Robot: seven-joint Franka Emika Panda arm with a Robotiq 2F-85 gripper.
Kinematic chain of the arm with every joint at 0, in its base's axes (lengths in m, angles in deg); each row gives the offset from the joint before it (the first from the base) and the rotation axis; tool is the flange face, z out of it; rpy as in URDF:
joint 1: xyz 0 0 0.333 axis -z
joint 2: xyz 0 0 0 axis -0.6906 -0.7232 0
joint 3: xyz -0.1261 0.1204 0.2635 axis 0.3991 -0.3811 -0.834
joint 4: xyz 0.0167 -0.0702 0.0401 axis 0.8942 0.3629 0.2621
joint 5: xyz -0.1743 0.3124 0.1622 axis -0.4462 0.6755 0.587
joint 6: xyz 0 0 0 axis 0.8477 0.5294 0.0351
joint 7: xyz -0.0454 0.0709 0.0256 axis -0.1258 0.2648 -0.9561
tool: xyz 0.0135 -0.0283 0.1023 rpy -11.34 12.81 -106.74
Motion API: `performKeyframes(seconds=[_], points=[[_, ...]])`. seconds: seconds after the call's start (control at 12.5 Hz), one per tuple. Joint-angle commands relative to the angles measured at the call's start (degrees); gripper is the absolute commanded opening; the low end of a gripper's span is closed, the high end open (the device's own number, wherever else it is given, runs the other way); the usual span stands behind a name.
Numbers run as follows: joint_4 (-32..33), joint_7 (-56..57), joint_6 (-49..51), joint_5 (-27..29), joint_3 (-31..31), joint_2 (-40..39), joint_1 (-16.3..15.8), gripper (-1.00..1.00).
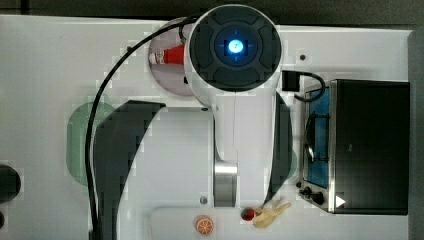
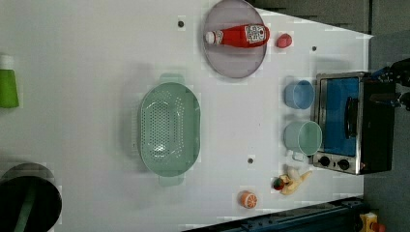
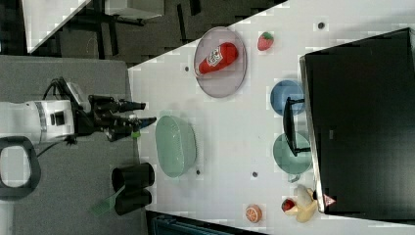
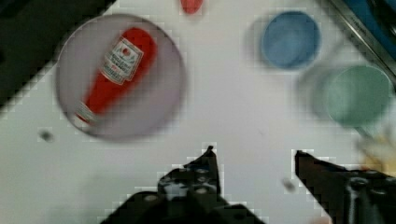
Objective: Drag strainer left to right.
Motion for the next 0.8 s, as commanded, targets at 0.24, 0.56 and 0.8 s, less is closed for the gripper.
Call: performKeyframes(seconds=[0.24,0.56,0.8], points=[[17.17,-8.96,13.3,-1.16,1.27,31.75,1.2,0.99],[17.19,-8.95,8.37,-0.42,-3.7,29.73,-0.51,1.0],[17.2,-9.19,3.26,-0.42,-11.92,25.21,-1.84,1.0]])
